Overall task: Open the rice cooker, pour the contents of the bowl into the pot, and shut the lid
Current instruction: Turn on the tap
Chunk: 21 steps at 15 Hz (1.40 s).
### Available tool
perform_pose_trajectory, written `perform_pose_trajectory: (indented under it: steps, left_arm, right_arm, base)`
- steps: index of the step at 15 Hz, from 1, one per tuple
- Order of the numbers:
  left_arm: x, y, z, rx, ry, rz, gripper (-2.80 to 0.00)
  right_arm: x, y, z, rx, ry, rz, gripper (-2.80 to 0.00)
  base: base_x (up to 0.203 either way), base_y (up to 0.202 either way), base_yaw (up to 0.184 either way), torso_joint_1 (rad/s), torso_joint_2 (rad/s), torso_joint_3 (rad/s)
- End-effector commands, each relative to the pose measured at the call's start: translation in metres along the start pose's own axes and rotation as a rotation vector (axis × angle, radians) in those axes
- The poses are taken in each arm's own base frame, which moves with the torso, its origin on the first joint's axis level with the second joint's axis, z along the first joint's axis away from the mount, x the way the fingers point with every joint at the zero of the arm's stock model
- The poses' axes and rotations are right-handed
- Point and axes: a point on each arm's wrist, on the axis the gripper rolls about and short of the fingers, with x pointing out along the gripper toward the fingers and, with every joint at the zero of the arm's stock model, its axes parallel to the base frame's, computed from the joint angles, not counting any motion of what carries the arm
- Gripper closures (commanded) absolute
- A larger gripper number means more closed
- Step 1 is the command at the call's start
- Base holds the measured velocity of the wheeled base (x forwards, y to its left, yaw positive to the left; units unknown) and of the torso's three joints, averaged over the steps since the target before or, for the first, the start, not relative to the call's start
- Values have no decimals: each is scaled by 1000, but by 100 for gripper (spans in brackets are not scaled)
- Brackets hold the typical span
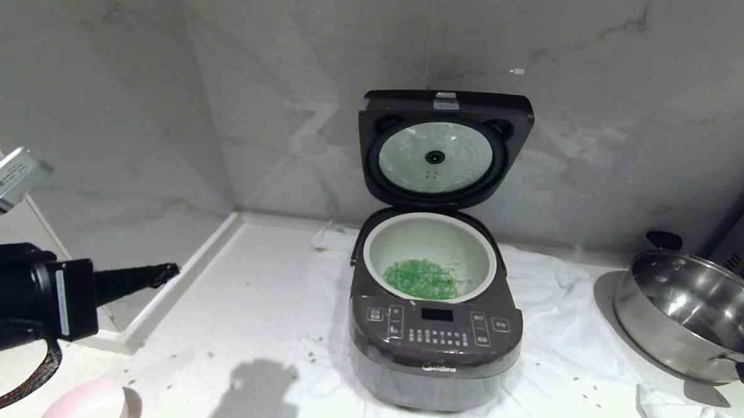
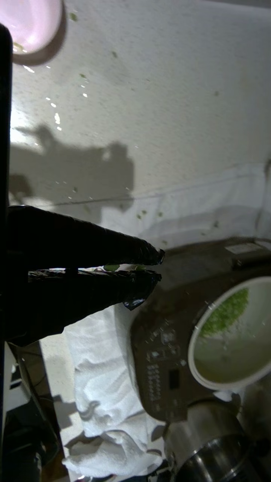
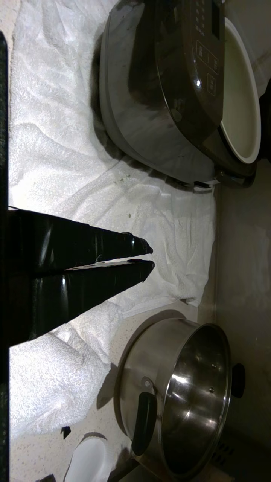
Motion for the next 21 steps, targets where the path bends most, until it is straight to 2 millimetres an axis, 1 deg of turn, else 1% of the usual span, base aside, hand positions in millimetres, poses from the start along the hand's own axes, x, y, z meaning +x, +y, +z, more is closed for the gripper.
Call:
perform_pose_trajectory:
  steps: [1, 3, 4, 6, 9, 10, 12, 13, 14, 15, 17, 18, 19, 20, 21]
  left_arm:
    - [25, -26, 25, 18, -12, -11, 0]
    - [45, -45, 43, 6, -45, 16, 0]
    - [53, -52, 49, 1, -59, 32, 0]
    - [57, -66, 63, 4, -95, 7, 0]
    - [70, -90, 95, 7, -176, -44, 0]
    - [79, -102, 105, 5, -206, -48, 0]
    - [109, -125, 116, -11, -257, 0, 0]
    - [125, -135, 120, -28, -301, 26, 0]
    - [139, -146, 126, -57, -389, 26, 0]
    - [147, -156, 132, -83, -464, 5, 0]
    - [165, -170, 132, -103, -511, -18, 0]
    - [172, -172, 130, -105, -508, -21, 0]
    - [176, -174, 130, -110, -512, -23, 0]
    - [182, -176, 131, -121, -517, -27, 0]
    - [189, -177, 128, -136, -504, -31, 0]
  right_arm:
    - [0, 0, 0, 0, 1, 0, 0]
    - [0, 0, 0, 0, 1, 0, 0]
    - [0, 0, 0, 0, 1, 0, 0]
    - [0, 0, 0, 0, 2, 0, 0]
    - [0, 0, 0, -2, 1, 0, 0]
    - [0, 0, 0, -2, 1, 0, 0]
    - [0, 0, 0, -14, 1, 5, 0]
    - [0, 0, -1, -55, 6, 17, 0]
    - [0, 0, -1, -78, 7, 19, 0]
    - [0, 0, -1, -72, 5, 19, 0]
    - [0, 0, 0, -78, 5, 15, 0]
    - [-2, 0, 7, -74, -17, 10, 0]
    - [-5, 0, 20, -64, -54, 5, 0]
    - [-8, 0, 36, -53, -88, 1, 0]
    - [-7, 0, 52, -40, -90, 2, 0]
  base:
    - [0, 0, 0, 0, 0, 0]
    - [0, 0, 0, 0, 0, 0]
    - [0, 0, 0, 0, 0, 0]
    - [0, 0, 0, 0, 0, 0]
    - [0, 0, 0, 0, 0, 0]
    - [0, 0, 0, 0, 0, 0]
    - [0, 0, 0, 0, 0, 0]
    - [0, 0, 0, 0, 0, 0]
    - [0, 0, 0, 0, 0, 0]
    - [0, 0, 0, 0, 0, 0]
    - [0, 0, 0, 0, 0, 0]
    - [0, 0, 0, 0, 0, 0]
    - [0, 0, 0, 0, 0, 0]
    - [0, 0, 0, 0, 0, 0]
    - [0, 0, 0, 0, 0, 0]
